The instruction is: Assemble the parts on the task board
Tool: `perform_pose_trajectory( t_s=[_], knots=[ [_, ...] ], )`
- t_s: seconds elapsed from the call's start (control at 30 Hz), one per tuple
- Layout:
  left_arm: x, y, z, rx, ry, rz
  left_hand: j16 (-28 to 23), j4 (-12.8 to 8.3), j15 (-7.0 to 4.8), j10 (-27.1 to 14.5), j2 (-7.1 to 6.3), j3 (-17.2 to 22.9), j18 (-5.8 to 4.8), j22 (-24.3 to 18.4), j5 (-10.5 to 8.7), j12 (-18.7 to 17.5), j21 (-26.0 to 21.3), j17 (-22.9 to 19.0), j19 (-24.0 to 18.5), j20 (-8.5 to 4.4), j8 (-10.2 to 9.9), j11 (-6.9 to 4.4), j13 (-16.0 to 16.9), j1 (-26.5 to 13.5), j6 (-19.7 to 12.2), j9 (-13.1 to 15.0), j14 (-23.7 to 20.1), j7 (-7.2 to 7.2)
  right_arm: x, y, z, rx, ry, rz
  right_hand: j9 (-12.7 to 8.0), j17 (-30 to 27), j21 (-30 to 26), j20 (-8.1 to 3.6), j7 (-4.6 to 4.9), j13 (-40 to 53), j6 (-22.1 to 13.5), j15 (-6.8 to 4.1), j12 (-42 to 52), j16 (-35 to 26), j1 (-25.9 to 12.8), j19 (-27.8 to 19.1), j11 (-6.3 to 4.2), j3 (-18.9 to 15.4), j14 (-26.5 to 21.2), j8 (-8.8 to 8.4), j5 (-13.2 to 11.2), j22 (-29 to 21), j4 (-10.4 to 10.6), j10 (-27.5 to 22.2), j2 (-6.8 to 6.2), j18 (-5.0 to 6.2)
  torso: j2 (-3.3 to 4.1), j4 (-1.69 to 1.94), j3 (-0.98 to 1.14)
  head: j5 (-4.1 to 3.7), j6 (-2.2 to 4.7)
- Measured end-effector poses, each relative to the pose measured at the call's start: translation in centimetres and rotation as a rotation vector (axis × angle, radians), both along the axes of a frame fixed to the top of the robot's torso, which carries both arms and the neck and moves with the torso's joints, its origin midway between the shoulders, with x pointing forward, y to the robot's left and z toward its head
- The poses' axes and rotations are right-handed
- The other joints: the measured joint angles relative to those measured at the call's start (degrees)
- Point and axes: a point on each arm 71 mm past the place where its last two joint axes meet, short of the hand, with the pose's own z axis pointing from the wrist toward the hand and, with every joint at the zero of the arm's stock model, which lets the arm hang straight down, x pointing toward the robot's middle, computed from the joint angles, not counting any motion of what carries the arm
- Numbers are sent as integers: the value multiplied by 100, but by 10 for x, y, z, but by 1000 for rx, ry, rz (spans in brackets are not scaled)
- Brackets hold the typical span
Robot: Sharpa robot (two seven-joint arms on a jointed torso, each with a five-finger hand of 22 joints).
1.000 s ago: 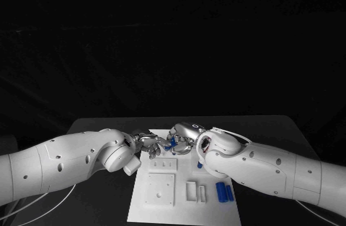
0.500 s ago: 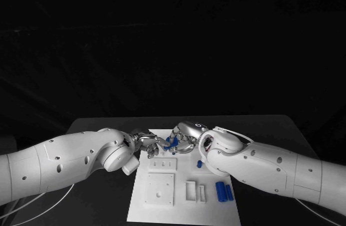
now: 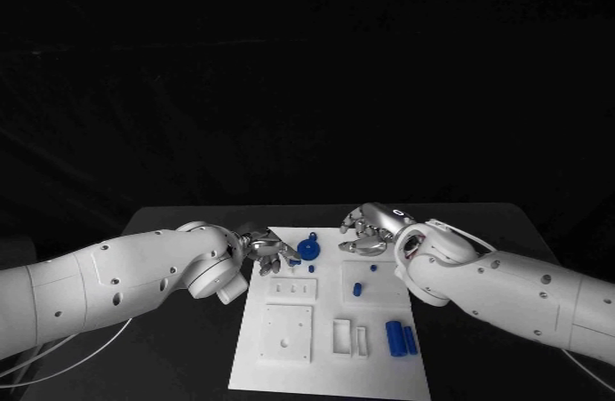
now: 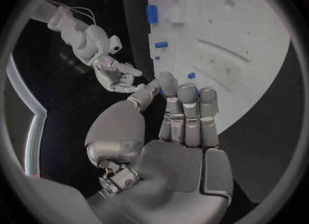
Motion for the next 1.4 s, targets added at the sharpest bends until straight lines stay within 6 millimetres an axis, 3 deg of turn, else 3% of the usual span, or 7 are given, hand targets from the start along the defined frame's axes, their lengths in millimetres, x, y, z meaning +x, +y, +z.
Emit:
perform_pose_trajectory(
  t_s=[0.13,0.3,0.53,0.8,1.07,1.13,1.4],
  knots=[
    [5,-4,0,70,-30,-10,61,0,-24,21,0,0,0,11,83,76,21,13,0,0,-18,-18,31,0,14,1,26,5,8,-26,12,32,-30,-65,0,0,0,0,7,-11,-8,0,0,-18,0,0,0,-42,0,0,25,0,42,0,0,-1,-3,-5,0,26,-28],
    [9,-13,-4,149,-58,-32,111,-18,-33,27,0,17,0,18,192,111,65,15,0,0,-46,-30,55,0,22,2,54,1,10,-37,14,72,-32,-95,0,0,-22,1,8,-22,-9,0,0,-27,0,-1,0,-48,0,0,79,0,48,0,0,-1,4,-21,2,42,-61],
    [11,-16,-16,235,-65,-48,156,-23,-33,21,-1,21,0,26,194,190,101,31,-1,0,-62,-36,80,-1,23,3,55,0,12,-39,20,121,-39,-109,7,0,-22,2,17,-31,-19,0,0,-27,0,-1,0,-64,0,0,125,0,63,0,0,-2,11,-25,8,49,-109],
    [11,-19,-25,291,-60,-67,312,-51,-36,39,2,34,1,65,434,379,134,70,50,-11,-37,-60,163,-66,29,10,76,3,16,-37,25,144,-51,-114,11,0,-22,11,25,-44,-46,0,1,-27,0,-10,-1,-79,0,30,218,0,79,0,0,-4,10,-8,0,55,-175],
    [12,-21,-34,322,-50,-79,400,-53,-73,38,18,37,1,100,532,484,150,70,71,-32,-37,-62,205,-138,37,142,75,-3,17,-35,27,155,-57,-112,12,0,-22,12,26,-51,-48,0,1,-27,0,-10,-1,-79,0,30,254,0,79,0,0,-6,10,-9,-9,73,-214],
    [12,-22,-36,327,-49,-80,400,-53,-80,38,10,37,1,100,549,485,150,70,71,-32,-38,-62,205,-171,37,389,69,-3,17,-34,27,156,-58,-110,12,0,-22,13,26,-51,-48,0,2,-27,0,-10,-1,-87,0,30,279,1,86,0,0,-6,10,-13,-10,74,-221],
    [13,-20,-45,346,-41,-78,400,-71,-86,37,-18,54,1,106,570,507,150,69,71,-32,-40,-62,211,-199,38,393,64,-3,17,-33,27,159,-59,-108,12,0,-22,14,22,-56,-54,-1,4,-27,0,-11,-1,-96,0,30,279,0,95,0,0,-6,11,-20,-10,74,-249]
  ],
)
